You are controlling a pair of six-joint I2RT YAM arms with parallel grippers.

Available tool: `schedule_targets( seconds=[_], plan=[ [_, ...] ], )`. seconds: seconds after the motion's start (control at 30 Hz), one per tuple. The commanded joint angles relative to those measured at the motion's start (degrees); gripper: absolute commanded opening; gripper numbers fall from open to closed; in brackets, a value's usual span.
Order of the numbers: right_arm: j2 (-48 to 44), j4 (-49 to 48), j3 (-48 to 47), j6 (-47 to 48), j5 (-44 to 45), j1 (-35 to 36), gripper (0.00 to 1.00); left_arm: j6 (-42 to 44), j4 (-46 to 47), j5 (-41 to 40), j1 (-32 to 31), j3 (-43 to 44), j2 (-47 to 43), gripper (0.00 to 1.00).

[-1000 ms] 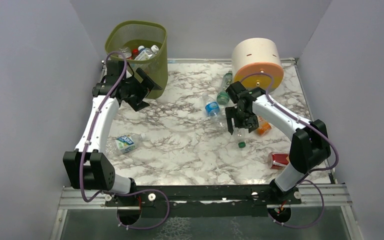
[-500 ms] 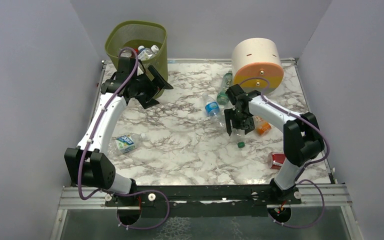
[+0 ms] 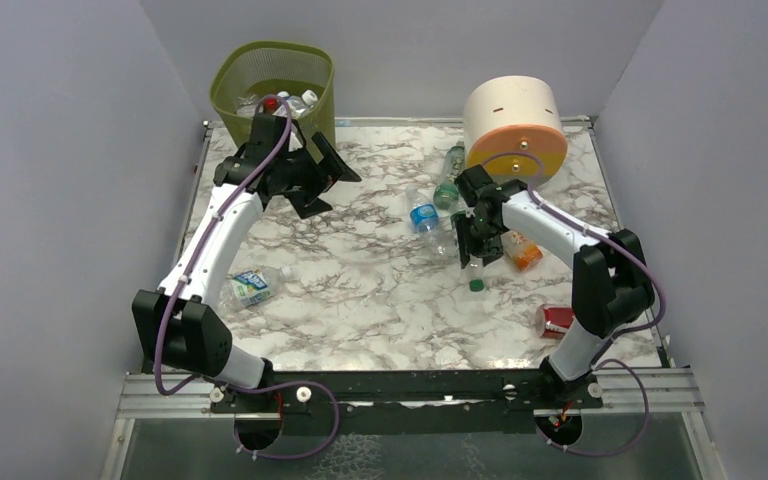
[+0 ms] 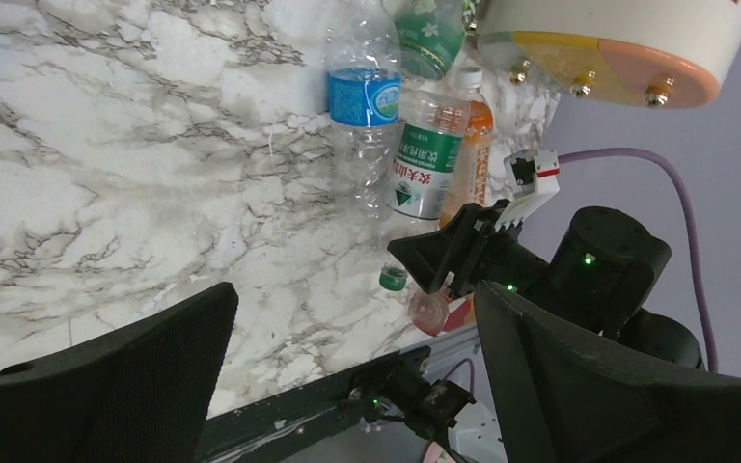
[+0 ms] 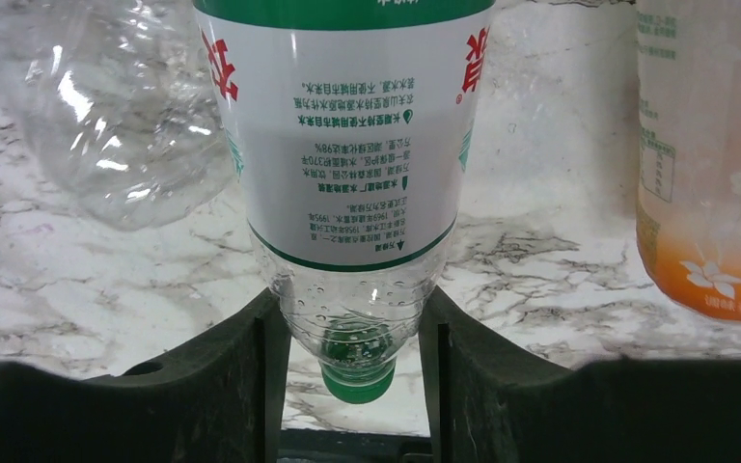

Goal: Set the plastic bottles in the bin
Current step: Pick up the plastic bottle at the center of the board.

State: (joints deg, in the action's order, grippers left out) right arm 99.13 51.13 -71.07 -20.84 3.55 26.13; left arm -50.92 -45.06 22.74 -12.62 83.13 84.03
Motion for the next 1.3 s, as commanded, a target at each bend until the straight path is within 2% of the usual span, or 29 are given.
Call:
schedule_targets(
  seconds=[0.0,0.23,0.5,0.93,1.27],
  plan=[
    [-4.86,3.12,-3.87,1.31,-2.32,-0.47,0.38,-1.42,2.96,3.36,-1.70,0.46,-1.17,0.99],
    [-8.22,7.07,-12.53,2.57,-10.07,-0.47,0.34,-4.74,8.41,5.35,-3.79,-3.07,-3.68,0.99],
    [-10.52,7.54,-19.34,3.26,-24.47,-0.42,0.34,-8.98,14.72,5.03,-7.10,-3.64,-3.40,0.99],
    [-9.44,2.14,-24.02,-0.28,-45.80,-0.38,0.38,-12.57,19.69,2.91,-11.29,-5.02,-2.93,0.99],
    [-7.81,3.98,-26.81,0.07,-51.18,-0.12,0.40,-13.88,21.94,0.13,-12.38,-5.36,-3.48,0.99]
  ],
)
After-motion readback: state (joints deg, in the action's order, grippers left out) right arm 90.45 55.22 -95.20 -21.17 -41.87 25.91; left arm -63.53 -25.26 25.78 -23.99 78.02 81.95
